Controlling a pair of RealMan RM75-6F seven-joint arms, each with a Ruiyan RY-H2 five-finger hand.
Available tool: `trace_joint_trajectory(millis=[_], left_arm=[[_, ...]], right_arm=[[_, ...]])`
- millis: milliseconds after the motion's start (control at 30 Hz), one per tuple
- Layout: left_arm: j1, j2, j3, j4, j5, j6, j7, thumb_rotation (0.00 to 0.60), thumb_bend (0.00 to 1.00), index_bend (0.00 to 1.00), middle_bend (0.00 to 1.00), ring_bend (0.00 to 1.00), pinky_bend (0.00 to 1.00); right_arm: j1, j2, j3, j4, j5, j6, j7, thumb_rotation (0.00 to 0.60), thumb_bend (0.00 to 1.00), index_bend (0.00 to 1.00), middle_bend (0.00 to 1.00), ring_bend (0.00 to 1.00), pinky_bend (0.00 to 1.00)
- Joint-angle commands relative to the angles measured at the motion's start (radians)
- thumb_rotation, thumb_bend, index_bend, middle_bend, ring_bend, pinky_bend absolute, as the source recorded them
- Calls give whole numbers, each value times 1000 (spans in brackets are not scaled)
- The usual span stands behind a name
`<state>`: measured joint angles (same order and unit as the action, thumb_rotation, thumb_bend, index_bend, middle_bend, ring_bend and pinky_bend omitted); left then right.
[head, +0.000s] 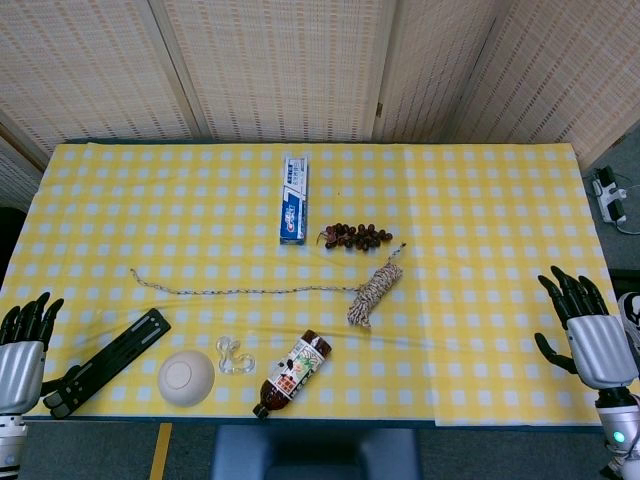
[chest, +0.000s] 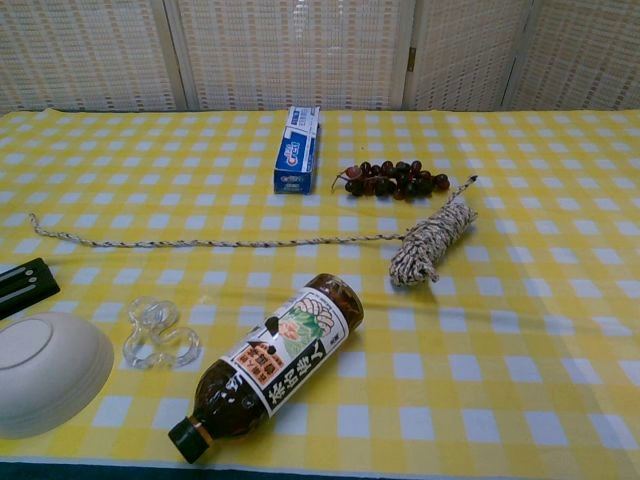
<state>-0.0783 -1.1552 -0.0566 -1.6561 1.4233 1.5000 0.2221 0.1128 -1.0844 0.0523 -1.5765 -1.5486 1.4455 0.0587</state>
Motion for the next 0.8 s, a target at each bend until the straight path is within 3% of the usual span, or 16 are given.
trace_joint_trajectory(millis=[33, 500, 800], left_arm=[[0, -3, -3, 2, -6, -1, 4, 600, 195, 0, 6, 0, 0], [1, -2, -4, -1, 0, 3, -1, 600, 195, 4, 6, 0, 0], [1, -1, -3, -2, 14, 9, -10, 600, 195, 17, 6, 0, 0]], right_arm=[[2, -1, 0, 1, 1, -2, -2, 600, 391, 0, 0, 70, 25], [25, 0, -2, 0, -21, -18, -7, 600, 390, 0, 4, 81, 26], [152, -4, 23, -11, -43, -171, -47, 600, 391, 0, 69, 122, 35]])
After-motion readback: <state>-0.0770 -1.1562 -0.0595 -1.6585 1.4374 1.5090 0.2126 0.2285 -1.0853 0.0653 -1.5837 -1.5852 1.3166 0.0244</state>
